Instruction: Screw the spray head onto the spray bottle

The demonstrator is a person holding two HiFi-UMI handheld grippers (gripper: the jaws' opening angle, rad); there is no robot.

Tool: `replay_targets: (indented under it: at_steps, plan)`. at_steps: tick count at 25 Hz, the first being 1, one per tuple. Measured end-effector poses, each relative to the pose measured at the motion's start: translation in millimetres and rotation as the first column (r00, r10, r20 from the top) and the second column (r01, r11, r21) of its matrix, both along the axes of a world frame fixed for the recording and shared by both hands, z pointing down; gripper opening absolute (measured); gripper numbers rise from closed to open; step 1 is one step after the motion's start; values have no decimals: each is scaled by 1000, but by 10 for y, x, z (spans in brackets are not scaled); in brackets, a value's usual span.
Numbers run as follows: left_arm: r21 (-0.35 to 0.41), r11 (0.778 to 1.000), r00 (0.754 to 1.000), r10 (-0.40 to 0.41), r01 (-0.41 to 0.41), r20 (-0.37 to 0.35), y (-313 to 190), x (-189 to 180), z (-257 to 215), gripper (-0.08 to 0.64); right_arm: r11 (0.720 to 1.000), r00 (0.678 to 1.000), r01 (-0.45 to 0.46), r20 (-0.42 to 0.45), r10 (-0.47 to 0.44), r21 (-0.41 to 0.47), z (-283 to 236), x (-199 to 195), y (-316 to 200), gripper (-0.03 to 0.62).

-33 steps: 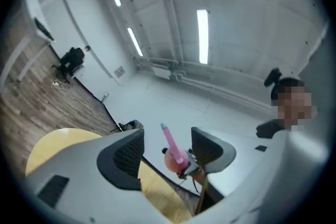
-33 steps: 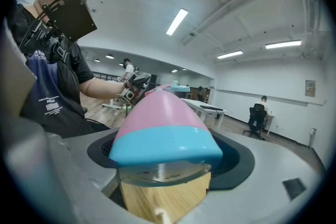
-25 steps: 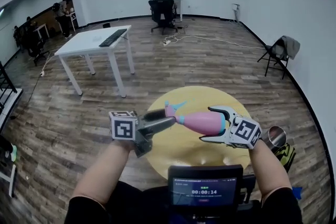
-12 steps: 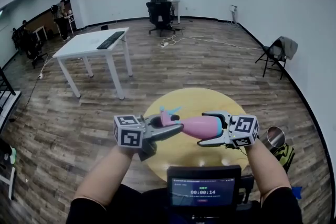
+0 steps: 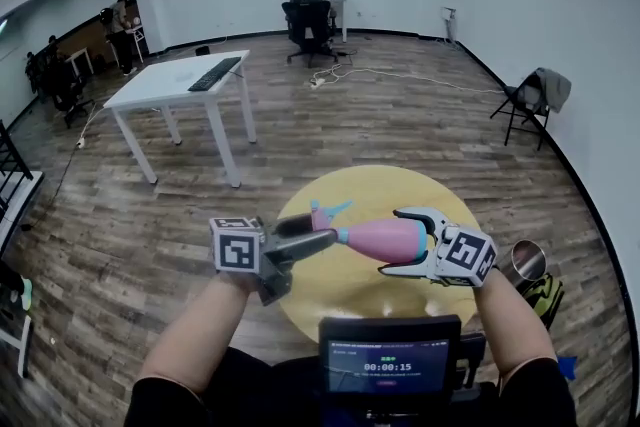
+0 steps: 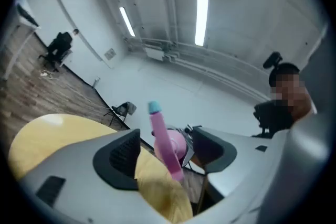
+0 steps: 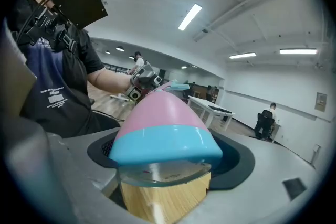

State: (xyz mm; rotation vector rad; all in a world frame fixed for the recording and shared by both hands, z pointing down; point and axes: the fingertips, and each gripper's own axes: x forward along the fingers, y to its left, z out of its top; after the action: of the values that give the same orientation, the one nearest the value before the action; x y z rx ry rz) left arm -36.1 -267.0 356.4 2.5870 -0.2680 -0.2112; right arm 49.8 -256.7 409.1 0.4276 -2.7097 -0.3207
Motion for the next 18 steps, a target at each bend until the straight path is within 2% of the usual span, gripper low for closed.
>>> replay_targets:
  at_steps: [1,2,4,7,8,9,10,12,13,14,15,16,18]
  plan:
    - [77,997,999,14,-18,47,66,153,-20,294,1000,1000,19,16,-19,-21,-8,-62,19,479]
    - [163,986,997,18,-30,75,124,257,-66,179,998,998,40,51,-37,-52,-31,-93,35,479]
    - [295,953,992,36,-71,124,237,355,-146,178,992,992,73,111,-62,-104,-56,-74,72,480]
    - [416,895,970,66,-161,235,414,418,-114,181,980,989,121,98,-107,-158,22,-38,187,480]
    - [435,884,966,65,-173,251,441,430,-100,181,973,988,137,102,-119,-185,46,-36,212,480]
    - [432,887,968,61,-165,244,431,432,-95,181,967,986,146,116,-124,-210,52,-41,215,480]
    - [408,902,974,55,-142,218,389,420,-102,181,963,984,149,134,-121,-226,40,-54,196,480]
    - [315,946,991,33,-72,127,248,328,-142,191,962,979,141,174,-101,-233,-25,-99,135,480]
    - [249,968,998,13,-29,66,161,238,-170,221,967,978,129,188,-87,-222,-61,-105,101,479]
    - [170,985,1000,-20,20,-1,64,111,-195,288,974,979,105,191,-66,-200,-91,-81,60,479]
    - [87,994,996,-65,70,-62,-38,-49,-201,317,983,983,68,179,-37,-169,-106,-21,15,479]
    - [12,993,987,-116,118,-108,-136,-228,-180,329,991,988,23,153,-3,-130,-105,65,-29,480]
    - [-90,980,970,-190,178,-150,-262,-522,-102,355,997,995,-54,81,58,-46,-75,240,-78,480]
